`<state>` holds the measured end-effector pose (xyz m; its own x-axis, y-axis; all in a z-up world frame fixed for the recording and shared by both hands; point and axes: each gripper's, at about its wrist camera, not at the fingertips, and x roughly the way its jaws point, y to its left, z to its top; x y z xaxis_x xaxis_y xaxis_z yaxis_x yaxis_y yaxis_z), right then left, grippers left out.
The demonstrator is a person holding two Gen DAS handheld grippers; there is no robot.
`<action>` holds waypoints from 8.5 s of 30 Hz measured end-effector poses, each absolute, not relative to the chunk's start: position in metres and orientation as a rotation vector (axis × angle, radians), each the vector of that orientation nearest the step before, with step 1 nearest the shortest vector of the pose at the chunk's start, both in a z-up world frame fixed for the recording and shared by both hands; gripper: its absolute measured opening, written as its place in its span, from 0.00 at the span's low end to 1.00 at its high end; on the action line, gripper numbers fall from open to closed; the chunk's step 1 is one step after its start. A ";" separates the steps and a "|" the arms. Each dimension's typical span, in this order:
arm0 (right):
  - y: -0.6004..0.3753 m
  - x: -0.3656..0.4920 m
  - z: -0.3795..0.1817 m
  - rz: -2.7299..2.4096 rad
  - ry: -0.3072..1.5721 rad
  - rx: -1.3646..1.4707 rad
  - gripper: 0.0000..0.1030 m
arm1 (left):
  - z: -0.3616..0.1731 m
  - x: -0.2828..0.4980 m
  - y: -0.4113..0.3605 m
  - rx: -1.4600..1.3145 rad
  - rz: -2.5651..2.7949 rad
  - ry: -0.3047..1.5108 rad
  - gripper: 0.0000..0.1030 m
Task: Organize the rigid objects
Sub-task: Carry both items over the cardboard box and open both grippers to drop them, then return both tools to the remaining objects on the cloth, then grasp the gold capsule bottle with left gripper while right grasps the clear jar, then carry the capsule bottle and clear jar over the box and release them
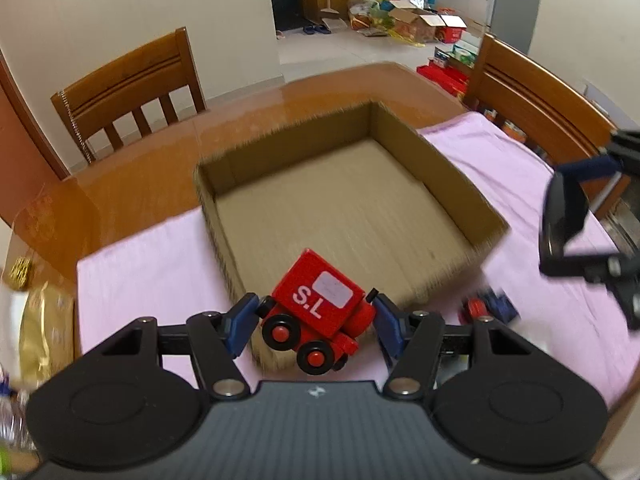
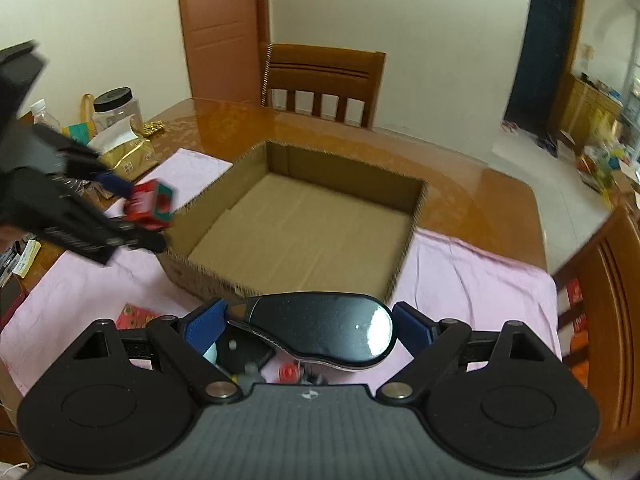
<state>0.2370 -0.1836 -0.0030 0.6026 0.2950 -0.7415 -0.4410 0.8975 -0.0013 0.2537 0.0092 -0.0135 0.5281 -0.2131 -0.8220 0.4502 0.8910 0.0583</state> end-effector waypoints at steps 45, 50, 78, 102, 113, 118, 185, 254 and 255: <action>-0.135 0.327 -0.026 0.399 0.877 -0.242 1.00 | -0.039 0.206 0.074 0.051 -0.100 0.879 0.97; -0.145 0.286 -0.036 0.368 0.907 -0.218 1.00 | -0.054 0.178 0.072 0.048 -0.121 0.902 0.97; -0.071 0.149 -0.084 0.272 0.932 -0.324 1.00 | -0.119 0.109 0.090 0.210 -0.265 1.019 0.97; -0.102 0.083 -0.107 0.039 0.984 -0.343 1.00 | -0.082 0.132 0.076 0.154 -0.365 0.943 0.97; -0.136 0.069 -0.119 -0.021 1.027 -0.217 1.00 | -0.104 0.147 -0.010 0.237 -0.445 0.959 0.97; -0.145 0.076 -0.123 0.000 1.031 -0.195 1.00 | -0.110 0.142 -0.002 0.225 -0.402 0.980 0.98; -0.152 0.115 -0.123 0.185 1.085 -0.213 0.91 | -0.127 0.111 0.022 0.207 -0.283 1.031 0.90; -0.136 0.339 -0.024 0.480 0.909 -0.322 0.91 | -0.022 0.266 0.057 0.182 -0.215 0.857 0.96; -0.134 0.343 -0.025 0.481 0.912 -0.325 0.91 | -0.021 0.259 0.061 0.176 -0.209 0.857 0.96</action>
